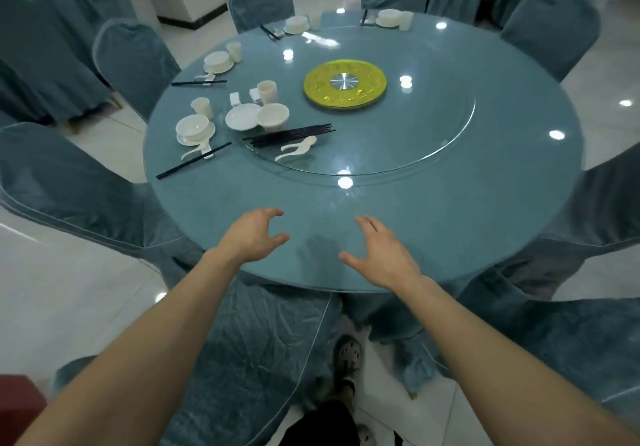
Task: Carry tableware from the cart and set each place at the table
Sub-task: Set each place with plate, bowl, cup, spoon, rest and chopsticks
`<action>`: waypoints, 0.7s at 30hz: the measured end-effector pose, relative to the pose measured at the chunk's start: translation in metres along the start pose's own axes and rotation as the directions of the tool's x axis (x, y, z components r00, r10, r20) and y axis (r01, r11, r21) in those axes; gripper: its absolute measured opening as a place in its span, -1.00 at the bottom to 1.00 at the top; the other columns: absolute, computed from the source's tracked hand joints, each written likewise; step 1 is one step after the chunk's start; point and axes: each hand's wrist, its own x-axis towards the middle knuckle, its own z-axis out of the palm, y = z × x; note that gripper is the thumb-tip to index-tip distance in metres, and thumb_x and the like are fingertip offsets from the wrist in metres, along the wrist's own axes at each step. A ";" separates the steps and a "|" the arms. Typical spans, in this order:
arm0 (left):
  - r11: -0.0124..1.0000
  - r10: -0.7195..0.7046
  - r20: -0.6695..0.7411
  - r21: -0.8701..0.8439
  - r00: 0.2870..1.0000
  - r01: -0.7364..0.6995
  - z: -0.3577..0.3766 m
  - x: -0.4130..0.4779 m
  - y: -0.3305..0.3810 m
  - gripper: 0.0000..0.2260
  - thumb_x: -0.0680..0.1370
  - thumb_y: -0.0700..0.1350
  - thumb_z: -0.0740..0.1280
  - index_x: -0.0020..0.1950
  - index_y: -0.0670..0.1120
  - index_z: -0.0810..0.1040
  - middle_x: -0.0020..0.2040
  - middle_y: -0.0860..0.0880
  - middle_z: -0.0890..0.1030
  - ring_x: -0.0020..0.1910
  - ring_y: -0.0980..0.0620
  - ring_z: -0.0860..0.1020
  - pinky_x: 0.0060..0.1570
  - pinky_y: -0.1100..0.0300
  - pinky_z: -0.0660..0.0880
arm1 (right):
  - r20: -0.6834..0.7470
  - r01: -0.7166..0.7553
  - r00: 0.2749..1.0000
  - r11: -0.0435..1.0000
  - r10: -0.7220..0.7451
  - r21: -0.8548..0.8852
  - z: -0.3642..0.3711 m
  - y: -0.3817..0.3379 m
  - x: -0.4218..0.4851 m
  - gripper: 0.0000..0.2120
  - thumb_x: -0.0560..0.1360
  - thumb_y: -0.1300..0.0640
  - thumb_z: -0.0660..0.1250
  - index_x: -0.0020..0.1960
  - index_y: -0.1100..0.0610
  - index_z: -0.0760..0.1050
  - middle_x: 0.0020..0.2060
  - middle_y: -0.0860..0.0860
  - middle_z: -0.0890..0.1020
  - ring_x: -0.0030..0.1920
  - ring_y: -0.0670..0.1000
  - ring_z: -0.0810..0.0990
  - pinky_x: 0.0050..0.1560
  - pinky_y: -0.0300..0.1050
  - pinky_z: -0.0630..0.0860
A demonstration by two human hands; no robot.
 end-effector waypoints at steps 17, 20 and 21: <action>0.955 -0.272 0.097 -0.097 0.957 0.281 0.032 0.185 -0.058 -0.36 0.58 0.20 0.44 0.60 0.01 0.41 0.55 -0.08 0.47 0.53 -0.11 0.42 0.47 0.00 0.41 | 0.170 0.076 0.983 0.995 -0.065 -0.061 0.024 -0.002 0.228 -0.16 0.60 -0.22 0.38 0.70 0.11 0.11 0.68 0.01 0.14 0.66 0.06 0.12 0.62 -0.04 0.13; 0.949 -0.300 0.114 -0.066 0.947 0.308 0.045 0.214 -0.068 -0.25 0.54 0.25 0.47 0.64 0.02 0.33 0.61 -0.07 0.38 0.58 -0.12 0.34 0.51 -0.06 0.38 | 0.179 0.088 0.981 0.993 -0.074 -0.076 0.031 -0.006 0.267 -0.15 0.58 -0.24 0.40 0.69 0.13 0.13 0.67 0.02 0.17 0.67 0.04 0.08 0.63 -0.04 0.10; 0.949 -0.306 0.113 -0.050 0.945 0.313 0.048 0.223 -0.069 -0.20 0.52 0.27 0.48 0.67 0.04 0.27 0.65 -0.07 0.32 0.62 -0.12 0.29 0.55 -0.08 0.34 | 0.178 0.087 0.982 0.992 -0.071 -0.088 0.034 -0.007 0.281 -0.14 0.58 -0.24 0.40 0.68 0.14 0.14 0.67 0.03 0.18 0.68 0.04 0.07 0.64 -0.04 0.08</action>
